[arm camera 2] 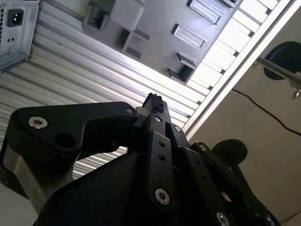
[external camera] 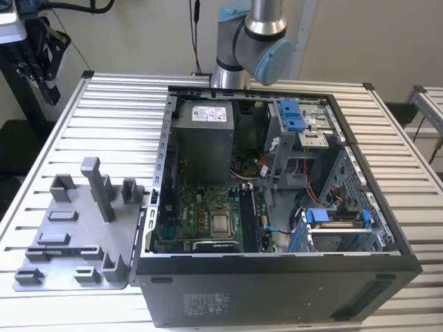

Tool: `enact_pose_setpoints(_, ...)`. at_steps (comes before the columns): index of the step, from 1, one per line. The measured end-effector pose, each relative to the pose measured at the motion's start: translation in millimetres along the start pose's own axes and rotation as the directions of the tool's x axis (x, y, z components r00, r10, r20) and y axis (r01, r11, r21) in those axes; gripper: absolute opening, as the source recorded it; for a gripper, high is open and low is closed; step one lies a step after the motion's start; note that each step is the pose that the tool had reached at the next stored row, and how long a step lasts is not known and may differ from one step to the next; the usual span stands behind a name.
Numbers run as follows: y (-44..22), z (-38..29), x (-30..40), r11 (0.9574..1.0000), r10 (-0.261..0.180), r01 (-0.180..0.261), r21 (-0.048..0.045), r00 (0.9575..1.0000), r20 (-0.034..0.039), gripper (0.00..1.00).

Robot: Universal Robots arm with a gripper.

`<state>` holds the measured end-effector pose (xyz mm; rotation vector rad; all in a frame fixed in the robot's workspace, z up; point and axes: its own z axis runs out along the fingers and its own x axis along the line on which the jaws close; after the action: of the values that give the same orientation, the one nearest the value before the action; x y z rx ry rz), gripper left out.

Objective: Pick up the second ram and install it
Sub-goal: 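Reach for the second ram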

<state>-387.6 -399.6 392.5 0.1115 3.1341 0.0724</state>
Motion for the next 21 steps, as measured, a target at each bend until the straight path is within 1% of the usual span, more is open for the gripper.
enact_pose_setpoints(5, -3.6, 0.1, 0.3, 1.0, 0.0, 0.0, 0.0, 1.0, 0.0001, 0.11)
enact_pose_setpoints(13, -12.1, 0.1, 0.9, 1.0, 0.0, 0.0, -0.0001, 1.0, 0.0001, 0.11)
enact_pose_setpoints(16, -16.0, 0.2, 0.8, 1.0, 0.0, 0.0, 0.0, 1.0, 0.0, 0.11)
enact_pose_setpoints(21, -25.0, 0.3, 0.2, 1.0, 0.0, 0.0, 0.0, 1.0, 0.0001, 0.11)
